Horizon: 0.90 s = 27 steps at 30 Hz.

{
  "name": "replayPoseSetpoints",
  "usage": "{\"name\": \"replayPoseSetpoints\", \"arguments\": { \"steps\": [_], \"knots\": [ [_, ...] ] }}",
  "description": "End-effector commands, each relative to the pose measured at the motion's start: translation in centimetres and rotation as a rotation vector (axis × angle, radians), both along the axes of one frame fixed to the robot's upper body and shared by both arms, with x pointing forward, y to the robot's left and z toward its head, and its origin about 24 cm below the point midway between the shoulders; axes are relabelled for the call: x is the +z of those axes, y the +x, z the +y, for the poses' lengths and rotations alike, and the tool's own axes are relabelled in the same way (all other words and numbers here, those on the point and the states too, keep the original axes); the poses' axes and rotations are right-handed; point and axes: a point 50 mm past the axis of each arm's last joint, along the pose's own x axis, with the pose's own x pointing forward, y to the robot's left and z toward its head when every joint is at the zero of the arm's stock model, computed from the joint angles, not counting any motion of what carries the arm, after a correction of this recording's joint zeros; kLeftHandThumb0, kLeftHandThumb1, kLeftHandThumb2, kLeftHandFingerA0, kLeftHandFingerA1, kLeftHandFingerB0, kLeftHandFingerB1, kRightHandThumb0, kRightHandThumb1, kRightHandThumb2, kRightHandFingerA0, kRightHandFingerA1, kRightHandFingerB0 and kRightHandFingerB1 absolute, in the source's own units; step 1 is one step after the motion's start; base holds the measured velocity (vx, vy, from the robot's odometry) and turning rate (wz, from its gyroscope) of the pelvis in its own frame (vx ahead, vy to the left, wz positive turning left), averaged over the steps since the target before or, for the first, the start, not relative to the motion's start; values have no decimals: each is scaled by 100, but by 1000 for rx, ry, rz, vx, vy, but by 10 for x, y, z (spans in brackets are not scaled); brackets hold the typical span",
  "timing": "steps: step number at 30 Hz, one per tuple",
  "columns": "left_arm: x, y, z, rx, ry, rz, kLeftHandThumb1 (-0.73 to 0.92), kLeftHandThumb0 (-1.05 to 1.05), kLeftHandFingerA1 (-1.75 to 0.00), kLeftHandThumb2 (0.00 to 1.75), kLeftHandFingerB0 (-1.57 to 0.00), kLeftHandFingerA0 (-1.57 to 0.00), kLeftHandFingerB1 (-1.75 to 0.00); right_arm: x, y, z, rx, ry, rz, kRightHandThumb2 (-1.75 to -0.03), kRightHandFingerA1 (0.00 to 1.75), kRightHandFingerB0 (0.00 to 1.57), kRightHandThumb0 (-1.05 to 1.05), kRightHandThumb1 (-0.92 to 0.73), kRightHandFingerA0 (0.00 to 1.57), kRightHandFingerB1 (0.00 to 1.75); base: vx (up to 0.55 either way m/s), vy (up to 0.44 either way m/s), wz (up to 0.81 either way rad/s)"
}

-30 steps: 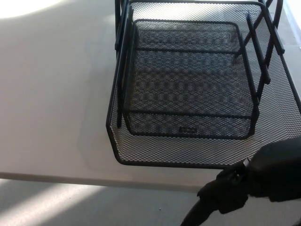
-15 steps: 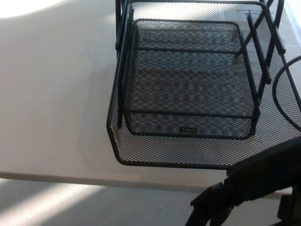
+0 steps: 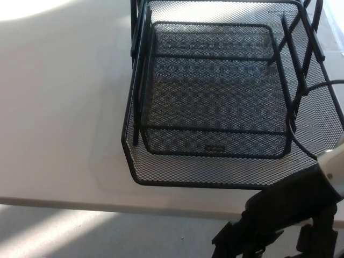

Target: A balck drawer is kept on the middle of the table and the robot uses its right hand to push it back away from the robot

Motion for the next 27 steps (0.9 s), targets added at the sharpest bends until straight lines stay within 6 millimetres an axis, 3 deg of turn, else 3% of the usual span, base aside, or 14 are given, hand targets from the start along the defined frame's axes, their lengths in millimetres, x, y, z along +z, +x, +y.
{"name": "replayPoseSetpoints", "arguments": {
  "steps": [1, 2, 5, 6, 7, 8, 9, 12, 13, 14, 15, 23, 24, 27],
  "knots": [
    [3, -1, 4, -7, 9, 2, 73, -58, -36, 62, -29, -39, -31, -14, 1, 0, -4, -57, 40, -71, 37, 15, -81, -92, 25, 29, 0, 0, 0],
    [3, -1, 4, -10, 9, 3, 73, -58, -35, 61, -30, -41, -30, -17, 1, 1, -1, -64, 42, -104, 47, 12, -84, -78, 20, 41, 0, 0, 0],
    [3, -1, 4, -11, 6, 3, 73, -57, -36, 61, -30, -41, -30, -23, 1, 2, 6, -78, 43, -104, 48, 12, -84, -78, 20, 41, 0, 0, 0],
    [3, -1, 4, -7, 6, 3, 73, -57, -36, 62, -29, -40, -31, -25, 2, 3, 7, -88, 42, -73, 39, 14, -84, -92, 23, 29, 0, 0, 0],
    [3, -1, 4, -7, 7, 3, 74, -57, -36, 61, -29, -41, -30, -26, 4, 3, 3, -95, 40, -72, 38, 14, -83, -92, 23, 29, 0, 0, 0],
    [3, -1, 4, -8, 8, 2, 74, -57, -36, 61, -29, -41, -30, -26, 5, 3, -1, -96, 39, -72, 38, 14, -83, -92, 23, 29, 0, 0, 0],
    [3, -1, 4, -8, 8, 1, 74, -58, -36, 62, -29, -41, -31, -25, 8, 3, -14, -102, 27, -102, 46, 12, -82, -77, 17, 41, 0, 0, 0],
    [3, -1, 4, -14, 9, 0, 74, -57, -36, 61, -29, -40, -30, -23, 14, 3, -28, -108, 7, -102, 46, 12, -82, -78, 16, 41, 0, 0, 0],
    [3, -1, 5, -10, 8, 5, 74, -58, -36, 62, -27, -39, -30, -23, 21, 2, -51, -111, -8, -110, 48, 0, -36, -51, 0, 47, 0, 0, 0],
    [3, -1, 5, -9, 8, 7, 74, -58, -36, 62, -27, -39, -30, -22, 23, 1, -57, -112, -13, -110, 48, 0, -36, -51, 0, 47, 0, 0, 0],
    [2, -2, 5, -7, 10, 6, 74, -57, -36, 63, -29, -41, -31, -20, 29, 0, -80, -115, -25, -70, 33, 15, -78, -92, 20, 29, 0, 0, 0],
    [2, -1, 4, -6, 3, 7, 73, -57, -36, 62, -29, -39, -31, 0, 57, -3, -151, -93, -82, -70, 32, 18, -77, -92, 21, 29, 0, 0, 0],
    [2, -1, 4, -5, 6, 8, 73, -58, -36, 61, -28, -40, -30, 3, 60, -3, -162, -89, -85, -110, 48, 0, -36, -52, 0, 47, 0, 0, 0],
    [2, 0, 3, -7, 7, 8, 73, -56, -36, 61, -27, -38, -30, 13, 67, -3, -185, -71, -91, -111, 48, 0, -36, -53, 0, 47, 0, 0, 0]
  ]
}}
